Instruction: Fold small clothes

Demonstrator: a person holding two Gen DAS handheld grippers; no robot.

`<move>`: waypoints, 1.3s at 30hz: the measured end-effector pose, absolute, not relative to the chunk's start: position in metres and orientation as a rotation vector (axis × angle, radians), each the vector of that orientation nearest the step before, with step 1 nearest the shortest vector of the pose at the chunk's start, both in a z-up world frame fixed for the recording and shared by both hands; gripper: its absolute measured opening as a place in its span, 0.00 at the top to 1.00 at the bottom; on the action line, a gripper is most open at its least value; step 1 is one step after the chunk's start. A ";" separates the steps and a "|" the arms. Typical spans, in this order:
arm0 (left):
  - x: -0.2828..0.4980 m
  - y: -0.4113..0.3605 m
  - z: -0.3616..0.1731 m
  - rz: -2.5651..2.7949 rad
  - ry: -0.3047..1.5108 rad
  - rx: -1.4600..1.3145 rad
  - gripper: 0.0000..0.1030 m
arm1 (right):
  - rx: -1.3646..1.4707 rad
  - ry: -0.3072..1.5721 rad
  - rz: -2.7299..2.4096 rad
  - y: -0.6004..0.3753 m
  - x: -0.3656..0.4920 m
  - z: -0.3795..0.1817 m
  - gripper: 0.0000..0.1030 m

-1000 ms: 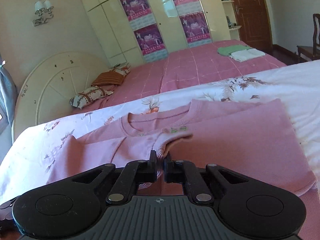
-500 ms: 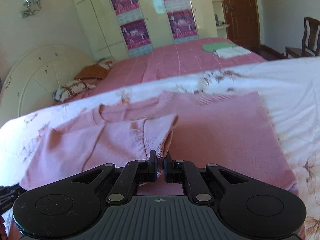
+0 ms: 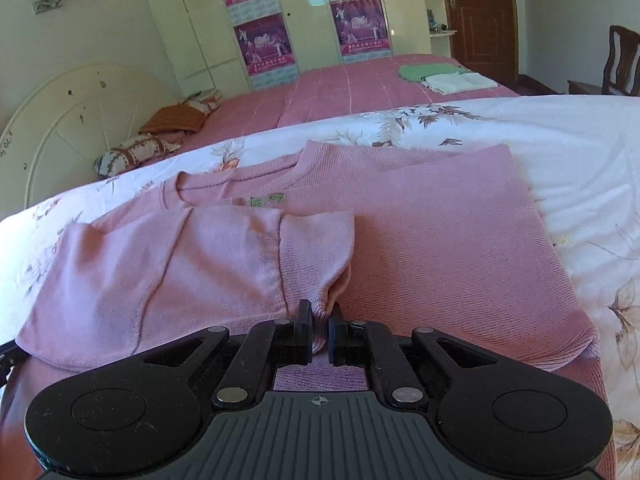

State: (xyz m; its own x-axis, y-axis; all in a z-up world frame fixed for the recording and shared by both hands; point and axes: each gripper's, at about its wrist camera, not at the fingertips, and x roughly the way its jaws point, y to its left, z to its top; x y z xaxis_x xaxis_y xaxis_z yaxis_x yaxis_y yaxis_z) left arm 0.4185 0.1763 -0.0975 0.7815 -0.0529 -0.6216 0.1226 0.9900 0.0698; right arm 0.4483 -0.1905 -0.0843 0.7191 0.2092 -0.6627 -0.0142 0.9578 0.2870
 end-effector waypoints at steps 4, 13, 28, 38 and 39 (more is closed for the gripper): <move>0.410 0.184 -0.079 -0.120 0.576 0.052 0.72 | 0.311 0.696 0.066 -0.205 0.436 -0.069 0.95; 0.477 0.150 -0.107 -0.227 0.674 0.010 0.50 | 0.155 0.728 0.151 -0.169 0.463 -0.076 0.95; 0.574 0.163 -0.100 -0.244 0.681 -0.065 0.50 | 0.380 0.716 0.146 -0.220 0.514 -0.087 0.58; 0.561 0.173 -0.113 -0.186 0.608 -0.130 0.50 | 0.229 0.584 0.141 -0.210 0.490 -0.079 0.96; 0.563 0.171 -0.113 -0.186 0.617 -0.116 0.48 | 0.237 0.561 0.111 -0.214 0.485 -0.080 0.96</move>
State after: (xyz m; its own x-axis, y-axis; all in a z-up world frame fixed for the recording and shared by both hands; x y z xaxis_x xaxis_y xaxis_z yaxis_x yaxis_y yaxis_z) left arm 0.5630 0.1708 -0.1134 0.7995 -0.2072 -0.5638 0.1380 0.9769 -0.1632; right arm 0.4849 -0.2144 -0.0798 0.8417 0.1686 -0.5130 -0.0401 0.9669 0.2521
